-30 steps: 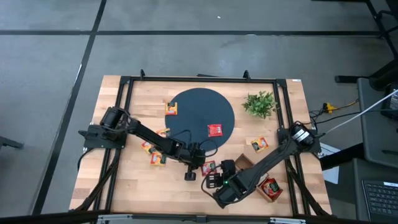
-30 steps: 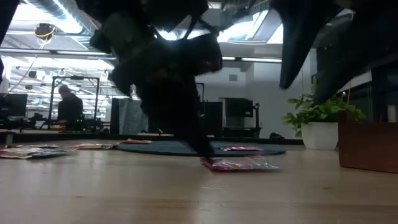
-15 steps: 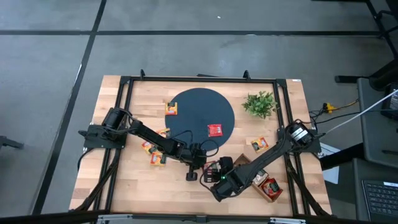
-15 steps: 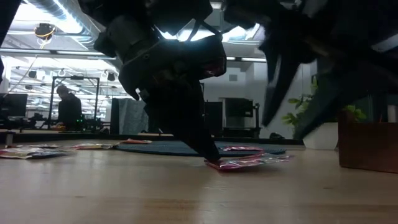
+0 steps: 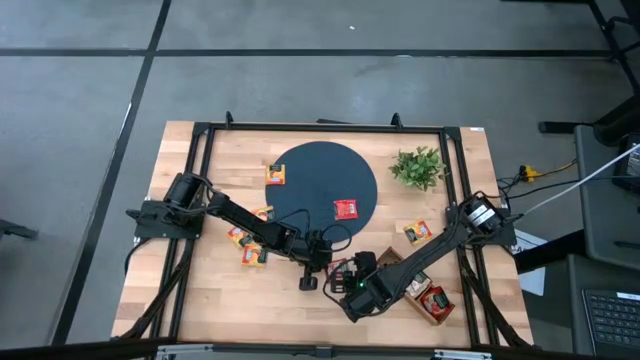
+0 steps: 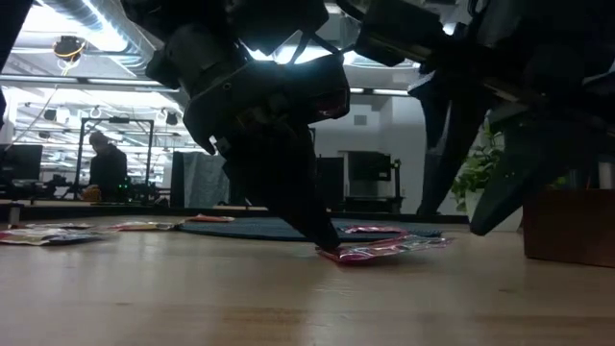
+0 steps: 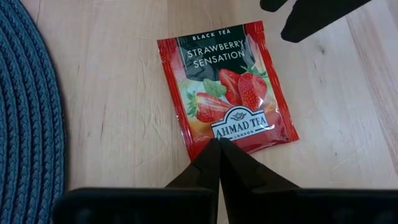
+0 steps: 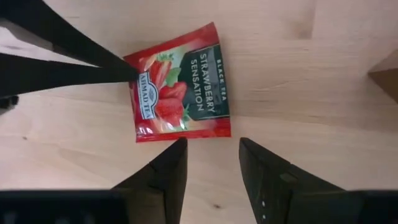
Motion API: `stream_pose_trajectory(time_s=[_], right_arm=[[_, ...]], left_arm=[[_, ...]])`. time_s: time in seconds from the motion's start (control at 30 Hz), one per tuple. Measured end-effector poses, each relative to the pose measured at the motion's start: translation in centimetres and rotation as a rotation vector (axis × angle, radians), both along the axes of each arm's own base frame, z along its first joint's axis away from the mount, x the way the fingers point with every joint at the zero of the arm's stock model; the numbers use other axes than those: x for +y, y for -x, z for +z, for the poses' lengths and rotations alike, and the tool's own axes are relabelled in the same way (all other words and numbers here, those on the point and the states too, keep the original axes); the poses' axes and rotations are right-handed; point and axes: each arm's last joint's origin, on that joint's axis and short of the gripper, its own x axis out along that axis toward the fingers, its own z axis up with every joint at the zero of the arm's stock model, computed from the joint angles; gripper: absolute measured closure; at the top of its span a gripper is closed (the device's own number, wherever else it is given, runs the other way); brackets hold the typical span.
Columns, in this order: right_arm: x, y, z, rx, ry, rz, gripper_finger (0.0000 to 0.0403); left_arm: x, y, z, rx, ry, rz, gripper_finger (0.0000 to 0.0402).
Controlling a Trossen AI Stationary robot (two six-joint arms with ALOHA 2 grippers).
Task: Pick & Place Tea
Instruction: Put the red tea bag into the right section of the wooden organizer
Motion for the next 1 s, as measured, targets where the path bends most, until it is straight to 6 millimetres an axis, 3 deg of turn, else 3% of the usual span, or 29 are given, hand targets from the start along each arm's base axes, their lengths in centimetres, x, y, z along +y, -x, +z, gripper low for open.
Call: stream_pose_trajectory(time_s=[0.33,0.6,1.0], right_arm=[[-0.5,0.1,-2.5,-0.111,-0.012,-0.046,0.0256],[-0.9,0.0,-2.6,-0.117,-0.009,-0.054,0.0260],[-1.1,0.0,-2.8,-0.119,0.028,-0.053,0.0393]], left_arm=[[0.0,0.0,0.0,0.001,0.002,-0.002,0.0398],[0.0,0.0,0.0,0.001,0.004,-0.007,0.0399],[0.0,0.0,0.0,0.003,0.007,-0.009,0.0397]])
